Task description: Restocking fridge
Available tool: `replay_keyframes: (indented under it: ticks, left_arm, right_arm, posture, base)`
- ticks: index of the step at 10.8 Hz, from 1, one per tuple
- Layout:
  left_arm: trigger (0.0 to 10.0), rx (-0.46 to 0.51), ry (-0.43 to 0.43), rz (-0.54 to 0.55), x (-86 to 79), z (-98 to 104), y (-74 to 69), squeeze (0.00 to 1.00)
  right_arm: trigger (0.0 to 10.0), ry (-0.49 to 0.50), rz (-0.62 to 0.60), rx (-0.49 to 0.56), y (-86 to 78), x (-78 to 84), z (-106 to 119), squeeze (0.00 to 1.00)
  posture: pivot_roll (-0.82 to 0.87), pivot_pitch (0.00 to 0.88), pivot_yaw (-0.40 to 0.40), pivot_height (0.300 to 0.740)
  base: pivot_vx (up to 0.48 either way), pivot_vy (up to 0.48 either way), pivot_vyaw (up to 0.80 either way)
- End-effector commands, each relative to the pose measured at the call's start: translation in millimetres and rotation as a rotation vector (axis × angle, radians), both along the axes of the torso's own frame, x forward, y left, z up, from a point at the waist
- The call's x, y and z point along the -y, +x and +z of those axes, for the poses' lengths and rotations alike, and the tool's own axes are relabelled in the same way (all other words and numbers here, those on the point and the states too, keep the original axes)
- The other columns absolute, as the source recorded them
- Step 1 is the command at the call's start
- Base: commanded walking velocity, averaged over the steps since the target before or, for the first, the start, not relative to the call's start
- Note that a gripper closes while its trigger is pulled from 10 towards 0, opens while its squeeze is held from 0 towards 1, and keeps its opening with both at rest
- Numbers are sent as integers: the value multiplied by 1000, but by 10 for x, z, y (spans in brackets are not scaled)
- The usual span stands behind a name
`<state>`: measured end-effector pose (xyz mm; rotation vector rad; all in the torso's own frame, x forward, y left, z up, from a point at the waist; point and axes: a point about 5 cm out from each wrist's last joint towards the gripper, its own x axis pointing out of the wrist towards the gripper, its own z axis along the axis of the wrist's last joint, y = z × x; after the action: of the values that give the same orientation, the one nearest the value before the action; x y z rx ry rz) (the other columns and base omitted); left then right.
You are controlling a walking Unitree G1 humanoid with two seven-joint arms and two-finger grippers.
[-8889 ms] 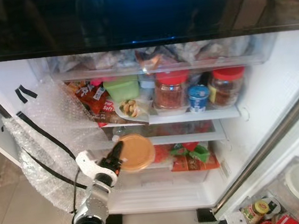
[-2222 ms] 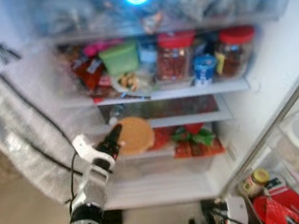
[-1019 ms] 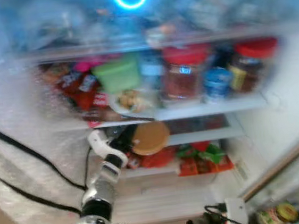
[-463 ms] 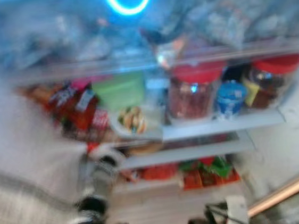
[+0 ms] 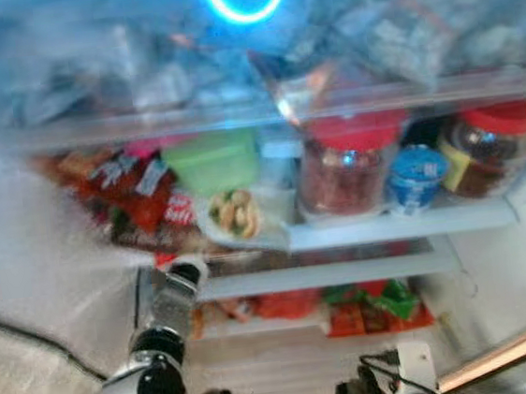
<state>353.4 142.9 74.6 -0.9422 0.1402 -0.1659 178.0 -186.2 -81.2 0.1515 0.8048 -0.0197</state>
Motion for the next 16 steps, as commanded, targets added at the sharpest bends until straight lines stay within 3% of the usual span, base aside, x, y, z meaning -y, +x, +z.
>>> replay_keyframes:
  ticks: [1, 2, 3, 4, 5, 15, 16]
  left_arm:
    - [10000, -12, -4, -21, 74, -28, -13, 0]
    - [10000, -16, 10, -23, 70, -41, -17, 0]
    - [10000, -20, 11, -33, 73, -52, -22, 482]
    - [10000, -23, 7, -35, 75, -59, -24, 463]
    - [10000, -24, 19, -47, 83, -72, -34, 1000]
    - [10000, 25, 41, -66, 59, -107, -101, 1000]
    - [10000, 49, 60, -85, 47, -124, -150, 0]
  right_arm:
    - [10000, 2, -2, -21, -54, -1, -28, 0]
    - [10000, 2, 3, -21, -51, -3, -27, 0]
    - [10000, 5, 6, -18, -36, -32, -23, 0]
    - [10000, 5, 7, -16, -34, -32, -22, 0]
    - [10000, 8, 6, -15, -33, -35, -22, 0]
    - [10000, 13, 3, -23, -79, 10, -35, 0]
    - [10000, 15, 3, -25, -83, -2, -39, 0]
  posture:
    - [-153, 57, -8, 640]
    - [-154, 57, -7, 640]
    - [-152, 56, -5, 640]
    - [-152, 56, -5, 640]
    - [-153, 56, -3, 640]
    - [-144, 65, 0, 640]
    - [-143, 64, 2, 640]
  base:
    - [0, 0, 0]
    - [0, 0, 0]
    - [0, 0, 0]
    - [0, 0, 0]
    - [0, 0, 0]
    - [0, 0, 0]
    - [0, 0, 0]
